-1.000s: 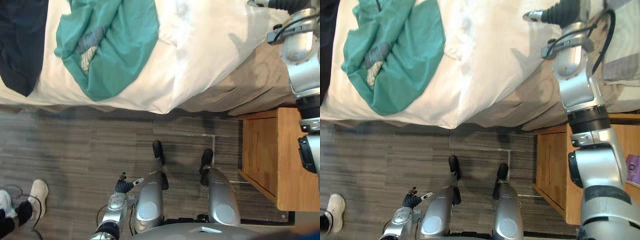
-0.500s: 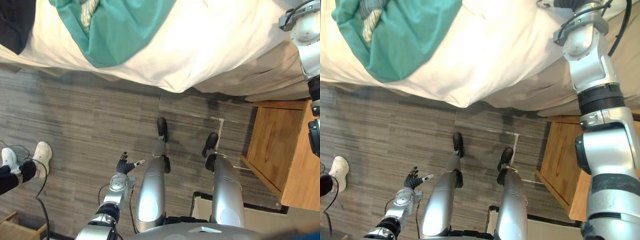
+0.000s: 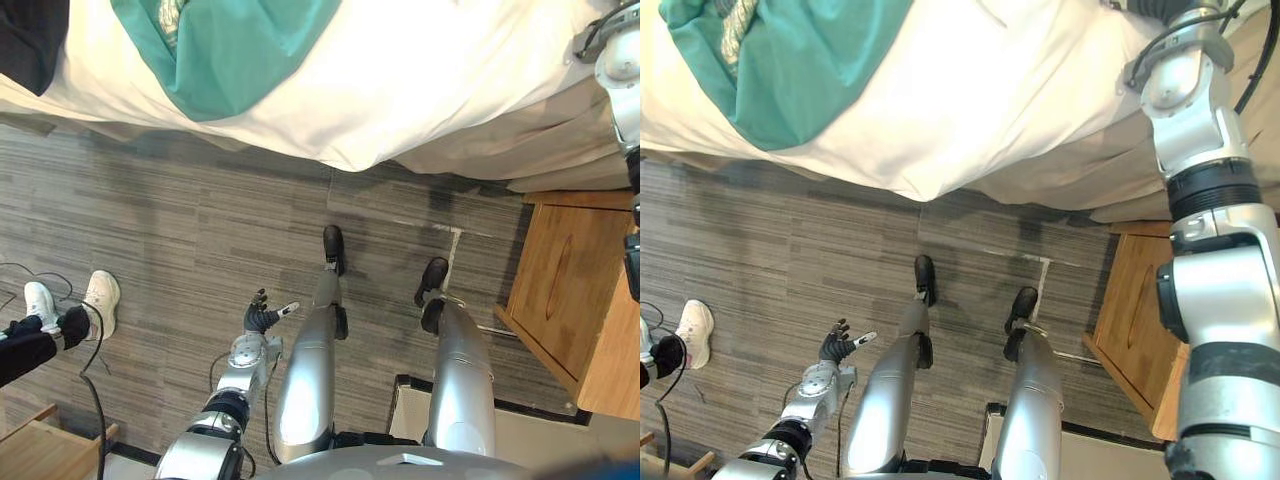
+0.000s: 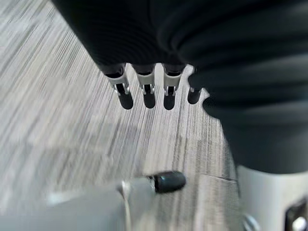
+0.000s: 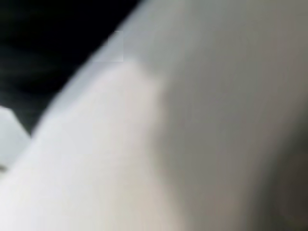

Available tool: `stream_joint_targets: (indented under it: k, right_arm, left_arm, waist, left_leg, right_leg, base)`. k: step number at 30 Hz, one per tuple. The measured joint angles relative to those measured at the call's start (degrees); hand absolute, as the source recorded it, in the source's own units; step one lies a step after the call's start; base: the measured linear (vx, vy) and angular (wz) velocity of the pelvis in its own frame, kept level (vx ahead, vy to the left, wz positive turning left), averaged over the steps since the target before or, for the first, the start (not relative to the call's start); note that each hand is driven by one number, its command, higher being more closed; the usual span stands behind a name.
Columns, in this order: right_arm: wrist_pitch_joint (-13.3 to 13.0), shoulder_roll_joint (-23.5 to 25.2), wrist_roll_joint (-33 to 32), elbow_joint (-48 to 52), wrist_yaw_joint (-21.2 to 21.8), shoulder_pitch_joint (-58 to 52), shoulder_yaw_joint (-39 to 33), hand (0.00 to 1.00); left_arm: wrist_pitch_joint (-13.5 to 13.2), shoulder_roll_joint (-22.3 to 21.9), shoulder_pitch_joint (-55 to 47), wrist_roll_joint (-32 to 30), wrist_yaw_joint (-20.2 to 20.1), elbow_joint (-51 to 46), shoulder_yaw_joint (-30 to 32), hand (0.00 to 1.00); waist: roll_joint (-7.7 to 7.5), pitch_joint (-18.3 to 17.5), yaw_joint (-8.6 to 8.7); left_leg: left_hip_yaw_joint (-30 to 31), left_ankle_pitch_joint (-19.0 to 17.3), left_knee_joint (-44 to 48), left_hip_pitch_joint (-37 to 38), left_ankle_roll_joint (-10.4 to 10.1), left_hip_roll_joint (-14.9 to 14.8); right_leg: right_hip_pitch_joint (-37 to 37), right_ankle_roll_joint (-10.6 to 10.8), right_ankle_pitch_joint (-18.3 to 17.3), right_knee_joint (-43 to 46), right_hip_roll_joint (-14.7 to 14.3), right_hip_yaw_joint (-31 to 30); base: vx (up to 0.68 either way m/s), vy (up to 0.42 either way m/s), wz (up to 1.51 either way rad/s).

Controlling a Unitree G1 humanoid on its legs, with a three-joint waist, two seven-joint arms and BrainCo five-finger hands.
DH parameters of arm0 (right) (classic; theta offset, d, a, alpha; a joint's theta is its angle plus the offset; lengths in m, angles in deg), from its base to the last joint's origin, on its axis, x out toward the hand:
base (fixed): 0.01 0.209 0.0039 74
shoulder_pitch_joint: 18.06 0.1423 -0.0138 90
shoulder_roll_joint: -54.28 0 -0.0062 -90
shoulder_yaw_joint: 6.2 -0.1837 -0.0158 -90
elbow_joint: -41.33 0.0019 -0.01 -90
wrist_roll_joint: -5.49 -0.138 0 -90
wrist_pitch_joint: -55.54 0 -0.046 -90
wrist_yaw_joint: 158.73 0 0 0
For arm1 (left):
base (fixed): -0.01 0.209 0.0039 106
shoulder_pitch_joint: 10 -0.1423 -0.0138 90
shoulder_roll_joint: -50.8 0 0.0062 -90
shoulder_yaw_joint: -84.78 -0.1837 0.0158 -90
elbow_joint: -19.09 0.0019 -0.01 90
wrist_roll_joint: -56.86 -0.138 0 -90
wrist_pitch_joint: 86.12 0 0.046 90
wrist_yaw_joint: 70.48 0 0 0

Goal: Tidy the bed and pick cloth on bed and put in laundry

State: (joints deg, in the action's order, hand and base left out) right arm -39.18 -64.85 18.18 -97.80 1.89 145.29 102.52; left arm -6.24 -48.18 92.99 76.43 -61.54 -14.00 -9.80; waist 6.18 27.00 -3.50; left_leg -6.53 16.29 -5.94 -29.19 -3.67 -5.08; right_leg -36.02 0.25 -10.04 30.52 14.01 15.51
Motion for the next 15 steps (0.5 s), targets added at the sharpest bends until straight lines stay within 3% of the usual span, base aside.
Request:
stream_joint_targets:
  k: [5, 9, 10, 15]
  right_arm:
    - [1.2, 0.9, 0.0, 7.8, 0.2, -13.2, -8.4, 1.0]
    - [1.3, 5.8, -0.3, 16.0, -0.1, -26.8, -20.3, 1.0]
    - [1.3, 7.7, -0.4, 17.7, -0.8, -30.3, -23.5, 0.0]
    - [1.2, 14.4, -2.0, 21.9, -3.3, -41.1, -30.5, 0.0]
  left_arm:
    - [-0.1, -0.9, -3.1, 1.4, -0.4, -0.1, 0.3, 0.0]
    - [1.2, -1.2, -8.2, 1.3, -1.5, -1.1, 2.2, 0.0]
    - [1.4, -1.2, -8.9, 1.2, -1.5, -1.1, 2.7, 0.0]
    - [2.3, -2.7, -10.4, 1.0, -1.6, -1.2, 3.7, 0.0]
  waist:
    - [-0.06, -0.1, 0.76]
    - [-0.26, -0.3, 2.7]
    - [-0.38, -0.4, 2.84]
    - [-0.36, -4.0, 3.92]
  left_leg:
    - [0.1, -1.6, 0.0, 5.6, -0.5, 0.2]
    - [-1.4, -2.7, 0.0, 9.4, -0.3, 0.1]
    - [-2.3, -2.9, 0.0, 10.7, -0.2, 0.1]
    - [-3.5, -3.7, 0.3, 12.6, -1.1, 0.1]
  right_leg:
    - [6.8, 0.8, -0.3, -2.6, -0.3, -0.6]
    - [11.7, 2.1, 1.3, -7.0, -1.2, -1.7]
    - [13.1, 2.4, 1.9, -8.3, -1.5, -2.4]
    - [16.4, 3.2, 3.7, -13.0, -2.0, -3.1]
  base:
    - [0.02, -0.013, -0.03]
    - [0.05, 0.01, -0.23]
    - [0.09, 0.014, -0.31]
    - [0.09, 0.007, -0.17]
